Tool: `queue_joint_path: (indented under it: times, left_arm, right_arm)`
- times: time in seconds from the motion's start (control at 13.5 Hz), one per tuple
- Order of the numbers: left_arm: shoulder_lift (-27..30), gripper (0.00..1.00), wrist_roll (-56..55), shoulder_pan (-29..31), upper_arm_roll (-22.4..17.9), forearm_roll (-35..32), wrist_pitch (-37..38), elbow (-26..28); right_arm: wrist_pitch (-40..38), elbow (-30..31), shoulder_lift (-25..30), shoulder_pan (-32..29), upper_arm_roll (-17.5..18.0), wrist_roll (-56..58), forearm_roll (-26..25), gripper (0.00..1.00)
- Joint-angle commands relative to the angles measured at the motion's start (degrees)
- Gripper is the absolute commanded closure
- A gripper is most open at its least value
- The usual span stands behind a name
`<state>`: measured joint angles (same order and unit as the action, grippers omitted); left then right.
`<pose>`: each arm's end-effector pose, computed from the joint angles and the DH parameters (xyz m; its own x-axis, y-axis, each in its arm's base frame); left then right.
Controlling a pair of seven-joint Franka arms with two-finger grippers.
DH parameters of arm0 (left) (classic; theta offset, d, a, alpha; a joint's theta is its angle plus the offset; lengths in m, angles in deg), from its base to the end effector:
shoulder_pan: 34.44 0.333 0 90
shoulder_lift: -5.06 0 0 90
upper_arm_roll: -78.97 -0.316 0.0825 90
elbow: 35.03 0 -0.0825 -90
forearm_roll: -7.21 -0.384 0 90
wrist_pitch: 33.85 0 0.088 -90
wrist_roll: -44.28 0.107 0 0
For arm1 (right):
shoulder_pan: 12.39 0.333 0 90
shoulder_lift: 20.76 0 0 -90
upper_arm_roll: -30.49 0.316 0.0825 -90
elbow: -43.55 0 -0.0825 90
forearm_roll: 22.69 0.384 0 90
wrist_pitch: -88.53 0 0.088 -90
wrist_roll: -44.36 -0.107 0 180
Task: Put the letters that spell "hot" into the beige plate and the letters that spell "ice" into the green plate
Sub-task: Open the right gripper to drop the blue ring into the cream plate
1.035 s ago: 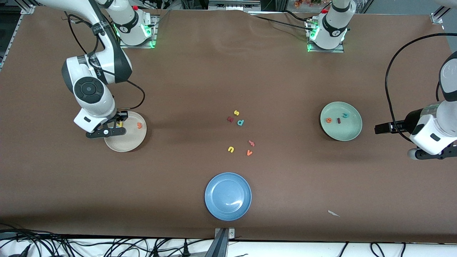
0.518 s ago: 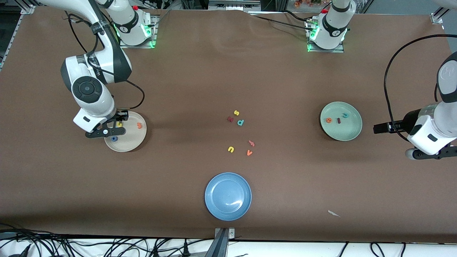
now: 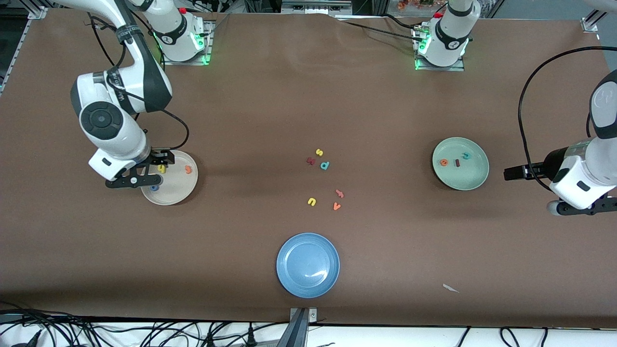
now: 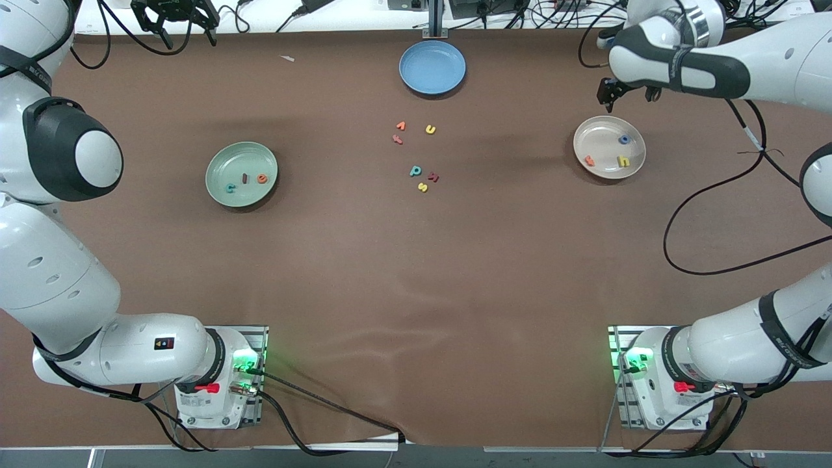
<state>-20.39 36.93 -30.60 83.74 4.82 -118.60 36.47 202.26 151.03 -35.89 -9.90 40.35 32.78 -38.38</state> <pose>0.6647 0.0052 0.4958 0.9713 0.1163 -0.2075 0.1120 -0.9932 -0.0325 0.5922 0.1074 0.3632 0.9850 0.1263 -0.1179 0.1494 -0.9655 0.2131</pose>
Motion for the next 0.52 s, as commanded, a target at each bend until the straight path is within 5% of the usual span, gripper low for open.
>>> queue_joint_path:
  times: [0.0, 0.44]
  left_arm:
    - [0.84, 0.0, 1.55, -0.24, -0.55, 1.78, -0.5, 1.0]
    - [0.84, 0.0, 1.55, -0.24, -0.46, 1.78, -0.5, 1.0]
  right_arm:
    - [-7.45, -5.77, 1.24, 0.41, -0.37, 3.49, 6.09, 0.01]
    - [-16.52, -11.06, 6.77, 0.42, -4.67, 15.43, 12.25, 0.01]
